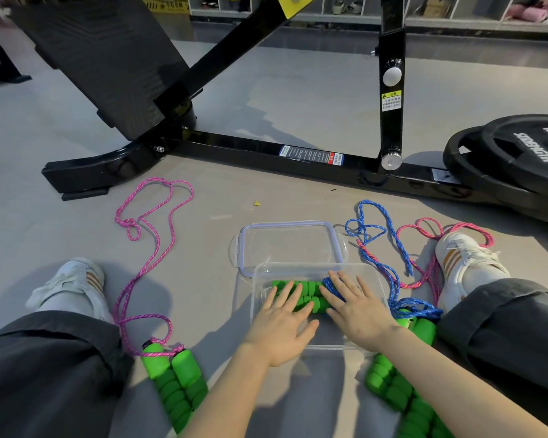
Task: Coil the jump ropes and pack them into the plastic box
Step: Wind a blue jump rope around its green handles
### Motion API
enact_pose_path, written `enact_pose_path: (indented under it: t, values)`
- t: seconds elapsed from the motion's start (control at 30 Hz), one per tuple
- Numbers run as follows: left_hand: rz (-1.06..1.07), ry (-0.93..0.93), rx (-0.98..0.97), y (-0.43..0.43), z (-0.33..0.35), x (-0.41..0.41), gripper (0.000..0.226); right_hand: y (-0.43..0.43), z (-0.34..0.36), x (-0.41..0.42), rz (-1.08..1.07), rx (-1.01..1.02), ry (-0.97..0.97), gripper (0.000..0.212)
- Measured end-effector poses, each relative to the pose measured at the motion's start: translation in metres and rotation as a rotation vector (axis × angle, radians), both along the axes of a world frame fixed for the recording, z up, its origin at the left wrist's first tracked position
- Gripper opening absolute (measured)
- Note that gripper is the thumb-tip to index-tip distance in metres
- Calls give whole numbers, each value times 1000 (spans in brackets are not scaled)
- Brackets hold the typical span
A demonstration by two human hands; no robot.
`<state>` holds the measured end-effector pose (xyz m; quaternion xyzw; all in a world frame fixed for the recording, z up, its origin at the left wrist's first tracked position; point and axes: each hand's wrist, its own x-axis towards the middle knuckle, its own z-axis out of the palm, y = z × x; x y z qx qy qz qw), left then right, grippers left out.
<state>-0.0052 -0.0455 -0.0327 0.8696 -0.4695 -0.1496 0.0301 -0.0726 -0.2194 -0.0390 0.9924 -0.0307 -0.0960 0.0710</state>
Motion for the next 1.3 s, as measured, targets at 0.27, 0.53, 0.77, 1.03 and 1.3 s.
enact_pose_path:
  t: [0.27,0.53,0.77,1.03,1.3]
  values:
    - [104,-209,-31,51,-3,13,65,23,9,-25,272,54,-78,52]
    - [85,-414,-194,96,2,-4,41,46,24,-26,469,3,-124,18]
    - [151,-470,-184,117,5,8,91,33,32,-31,657,-132,-155,33]
    - [-75,-564,-48,103,-2,7,76,7,28,-47,807,-201,-211,19]
    - [-151,-545,-111,95,6,-25,18,10,30,-54,312,-135,-261,35]
